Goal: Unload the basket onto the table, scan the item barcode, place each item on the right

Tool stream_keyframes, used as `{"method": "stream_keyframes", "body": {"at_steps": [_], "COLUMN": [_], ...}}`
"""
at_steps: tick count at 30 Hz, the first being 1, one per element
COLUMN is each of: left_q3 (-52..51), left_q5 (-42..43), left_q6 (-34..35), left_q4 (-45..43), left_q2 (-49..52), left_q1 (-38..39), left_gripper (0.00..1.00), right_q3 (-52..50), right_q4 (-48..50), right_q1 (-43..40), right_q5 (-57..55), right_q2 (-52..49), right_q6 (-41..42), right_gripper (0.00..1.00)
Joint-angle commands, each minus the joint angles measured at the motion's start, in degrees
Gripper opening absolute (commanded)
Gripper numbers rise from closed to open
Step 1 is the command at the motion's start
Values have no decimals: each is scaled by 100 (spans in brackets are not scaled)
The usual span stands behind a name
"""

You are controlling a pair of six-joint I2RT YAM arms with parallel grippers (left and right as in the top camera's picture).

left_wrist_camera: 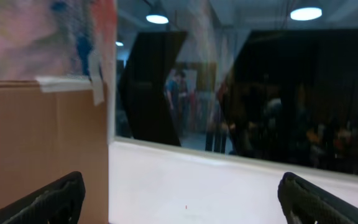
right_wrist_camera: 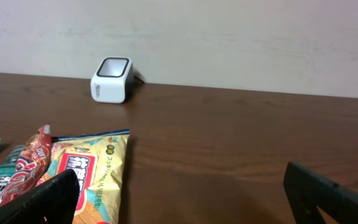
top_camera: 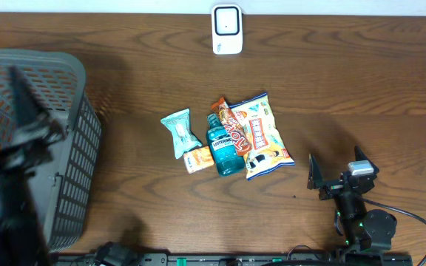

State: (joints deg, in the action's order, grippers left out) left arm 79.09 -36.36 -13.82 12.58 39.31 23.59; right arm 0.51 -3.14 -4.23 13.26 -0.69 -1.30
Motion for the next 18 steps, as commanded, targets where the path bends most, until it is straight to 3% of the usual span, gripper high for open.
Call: {"method": "stream_keyframes", "body": {"at_steps": [1, 11, 16, 18], "left_q3": [-181, -286, -286, -286], "left_q5": [129, 142, 142, 142], "left_q6": [-90, -48, -46, 334], "left_q4": [2, -22, -20, -9], "left_q2": [-516, -1611, -2214, -2505], "left_q1": [-155, -728, -1386, -1764], "left_gripper": [98, 98, 98, 98], "right_q3": [-20, -20, -20, -20], "right_q4": [-4, -4, -4, -4], "right_q1": [20, 20, 20, 20], "right_q5": [-2, -4, -2, -2], "right_q2": [31, 31, 31, 31], "right_q6": [-7, -7, -7, -7], "right_gripper": [99, 99, 99, 99]}}
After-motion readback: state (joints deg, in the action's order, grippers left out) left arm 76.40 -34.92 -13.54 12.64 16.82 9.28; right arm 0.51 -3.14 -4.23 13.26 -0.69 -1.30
